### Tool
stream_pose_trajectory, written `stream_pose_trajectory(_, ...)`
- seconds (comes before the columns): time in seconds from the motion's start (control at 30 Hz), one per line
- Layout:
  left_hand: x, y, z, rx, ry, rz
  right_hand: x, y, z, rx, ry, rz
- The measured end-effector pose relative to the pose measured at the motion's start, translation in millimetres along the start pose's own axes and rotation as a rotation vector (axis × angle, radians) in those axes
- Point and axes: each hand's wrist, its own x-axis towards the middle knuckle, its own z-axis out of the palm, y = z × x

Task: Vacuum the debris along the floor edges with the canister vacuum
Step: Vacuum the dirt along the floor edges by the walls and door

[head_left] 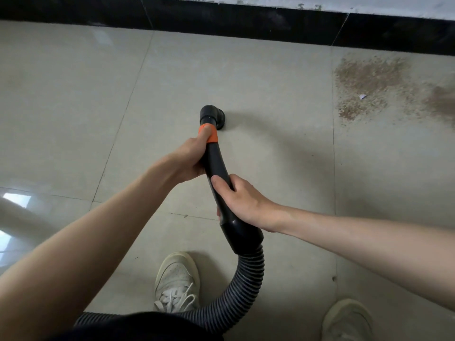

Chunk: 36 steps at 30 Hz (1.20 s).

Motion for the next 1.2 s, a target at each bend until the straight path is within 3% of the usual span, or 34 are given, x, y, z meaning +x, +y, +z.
stream_pose_trajectory(0.43,-26.4,-21.1,27.9,0.02,-0.03,-0.053,-47.9,14.3,-3.6,0.04,0.002,0.065)
stream_pose_trajectory(1.2,-11.7,-2.5,151.8,0.182,-0.316,-0.027,-76.3,51.0,-66.8,0.028,0.446,0.175)
